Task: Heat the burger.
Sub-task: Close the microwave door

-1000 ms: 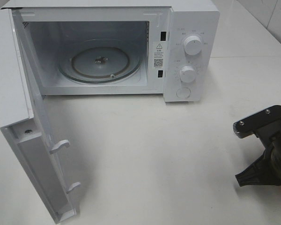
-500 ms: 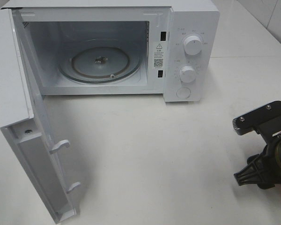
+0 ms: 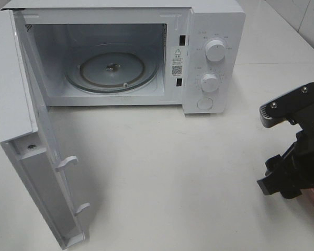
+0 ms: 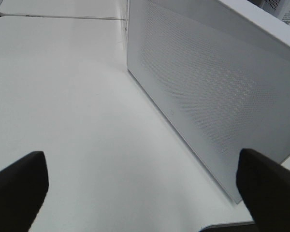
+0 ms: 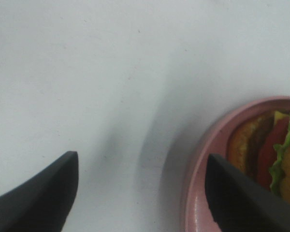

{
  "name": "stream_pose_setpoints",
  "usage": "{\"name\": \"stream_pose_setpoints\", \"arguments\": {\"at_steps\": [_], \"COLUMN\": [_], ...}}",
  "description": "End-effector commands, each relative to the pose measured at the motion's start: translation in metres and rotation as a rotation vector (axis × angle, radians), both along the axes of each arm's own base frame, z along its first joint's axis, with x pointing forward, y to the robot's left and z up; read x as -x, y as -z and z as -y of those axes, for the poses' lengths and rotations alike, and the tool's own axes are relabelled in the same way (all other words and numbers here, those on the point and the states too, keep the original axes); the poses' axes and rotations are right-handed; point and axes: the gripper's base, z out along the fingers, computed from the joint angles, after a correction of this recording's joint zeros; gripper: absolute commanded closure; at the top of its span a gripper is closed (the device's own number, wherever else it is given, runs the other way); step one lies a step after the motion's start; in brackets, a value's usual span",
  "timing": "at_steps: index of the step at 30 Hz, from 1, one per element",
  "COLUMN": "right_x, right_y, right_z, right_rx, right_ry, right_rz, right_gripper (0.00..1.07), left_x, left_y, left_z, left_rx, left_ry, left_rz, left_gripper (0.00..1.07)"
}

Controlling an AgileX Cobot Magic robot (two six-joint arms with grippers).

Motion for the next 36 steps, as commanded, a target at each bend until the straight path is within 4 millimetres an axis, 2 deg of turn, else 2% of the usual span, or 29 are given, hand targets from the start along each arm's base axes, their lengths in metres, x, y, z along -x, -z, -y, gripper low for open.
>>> {"name": "stream_pose_setpoints", "arguments": {"at_steps": [1, 2, 4, 6, 10, 12, 15, 21, 23, 24, 26, 30, 36], "right_x": [0.001, 0.002, 0.002, 0.006, 0.012, 0.024, 0.028, 0.049, 0.062, 0.062, 0.079, 0.091, 0.111], "right_y": [-0.013, -0.024, -0.028, -0.047, -0.062, -0.079, -0.083, -0.101, -0.11, -0.11, -0.119, -0.123, -0.118], "right_z": [-0.003, -0.005, -0.006, -0.008, -0.006, -0.001, 0.001, 0.015, 0.023, 0.023, 0.035, 0.043, 0.058], "right_rx": [-0.018, -0.037, -0.04, -0.063, -0.067, -0.077, -0.086, -0.109, -0.129, -0.129, -0.158, -0.175, -0.233], "right_ry": [-0.038, -0.056, -0.063, -0.089, -0.113, -0.115, -0.113, -0.104, -0.102, -0.102, -0.098, -0.094, -0.025], "right_rz": [-0.014, -0.034, -0.045, -0.062, -0.085, -0.104, -0.103, -0.063, -0.025, -0.025, 0.027, 0.062, 0.105], "right_gripper": [0.29, 0.28, 0.28, 0.29, 0.29, 0.3, 0.31, 0.31, 0.31, 0.31, 0.31, 0.31, 0.31], "left_x": [0.002, 0.002, 0.002, 0.002, 0.002, 0.002, 0.002, 0.002, 0.002, 0.002, 0.002, 0.002, 0.002], "left_y": [-0.001, -0.001, -0.001, -0.001, -0.001, -0.001, -0.001, -0.001, -0.001, -0.001, -0.001, -0.001, -0.001], "left_z": [0.0, 0.0, 0.0, 0.0, 0.0, 0.0, 0.0, 0.0, 0.0, 0.0, 0.0, 0.0, 0.0], "left_rx": [0.007, 0.007, 0.007, 0.007, 0.007, 0.007, 0.007, 0.007, 0.007, 0.007, 0.007, 0.007, 0.007], "left_ry": [0.0, 0.0, 0.0, 0.0, 0.0, 0.0, 0.0, 0.0, 0.0, 0.0, 0.0, 0.0, 0.0], "left_rz": [0.028, 0.028, 0.028, 0.028, 0.028, 0.028, 0.028, 0.028, 0.028, 0.028, 0.028, 0.028, 0.028], "left_gripper": [0.09, 0.09, 0.09, 0.09, 0.09, 0.09, 0.09, 0.09, 0.09, 0.09, 0.09, 0.09, 0.09]}}
